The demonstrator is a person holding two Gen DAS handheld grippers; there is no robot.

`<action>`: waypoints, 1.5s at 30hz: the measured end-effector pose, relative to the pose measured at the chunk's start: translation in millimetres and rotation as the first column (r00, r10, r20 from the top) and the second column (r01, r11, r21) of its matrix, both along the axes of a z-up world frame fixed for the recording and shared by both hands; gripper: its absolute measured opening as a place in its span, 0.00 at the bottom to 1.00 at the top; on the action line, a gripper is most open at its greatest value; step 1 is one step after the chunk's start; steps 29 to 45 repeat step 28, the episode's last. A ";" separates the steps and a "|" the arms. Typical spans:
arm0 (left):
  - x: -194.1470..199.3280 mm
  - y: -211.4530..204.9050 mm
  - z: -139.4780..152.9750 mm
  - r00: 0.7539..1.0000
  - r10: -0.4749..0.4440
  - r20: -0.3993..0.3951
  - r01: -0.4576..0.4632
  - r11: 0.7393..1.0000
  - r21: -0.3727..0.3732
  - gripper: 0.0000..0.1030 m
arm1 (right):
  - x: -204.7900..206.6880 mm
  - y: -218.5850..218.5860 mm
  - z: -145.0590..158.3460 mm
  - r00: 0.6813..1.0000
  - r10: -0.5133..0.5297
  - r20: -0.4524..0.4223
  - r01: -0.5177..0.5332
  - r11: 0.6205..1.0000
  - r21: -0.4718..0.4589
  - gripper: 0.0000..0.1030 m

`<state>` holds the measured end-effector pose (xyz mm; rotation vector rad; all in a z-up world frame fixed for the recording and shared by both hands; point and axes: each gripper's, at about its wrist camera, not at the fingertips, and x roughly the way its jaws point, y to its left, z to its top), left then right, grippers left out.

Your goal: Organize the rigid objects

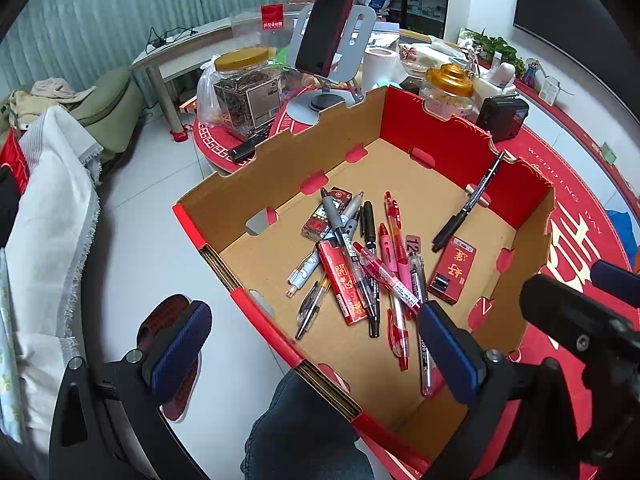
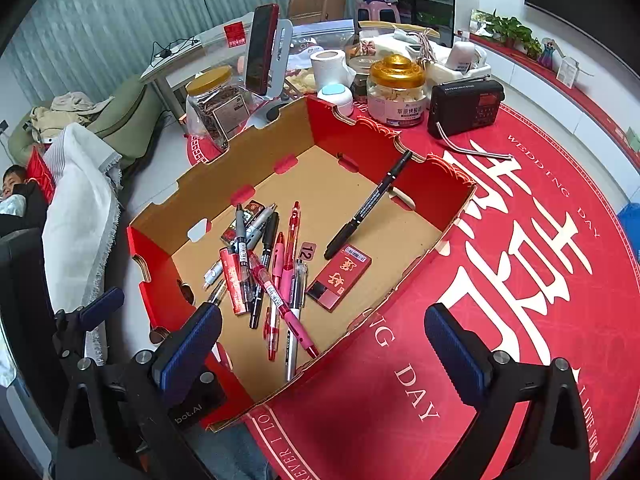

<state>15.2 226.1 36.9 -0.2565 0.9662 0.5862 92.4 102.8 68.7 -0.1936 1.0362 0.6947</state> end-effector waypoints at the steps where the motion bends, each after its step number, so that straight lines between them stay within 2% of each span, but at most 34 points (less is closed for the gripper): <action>1: -0.1 -0.3 0.1 1.000 0.001 -0.001 -0.001 1.000 0.000 1.00 | 0.0 0.2 -0.1 1.000 0.000 -0.001 0.000 1.000 0.000 0.99; 20: 1.7 -1.5 -1.6 1.000 -0.013 -0.001 0.013 1.000 -0.011 1.00 | -1.3 1.6 -0.5 1.000 0.005 -0.002 -0.005 1.000 -0.003 0.99; 24: 1.8 -1.2 -1.8 1.000 -0.009 -0.002 0.009 1.000 -0.004 1.00 | -1.4 1.7 -0.3 1.000 0.005 -0.002 -0.005 1.000 -0.004 0.99; 27: 1.2 -2.3 -0.8 1.000 0.000 0.003 0.000 1.000 0.031 1.00 | -1.4 1.8 0.0 1.000 0.002 0.000 -0.002 1.000 -0.003 0.99; 45: 1.2 -2.7 -0.6 1.000 -0.004 0.003 0.004 0.999 0.032 1.00 | -1.2 2.2 0.2 1.000 0.001 0.000 -0.001 1.000 -0.004 0.99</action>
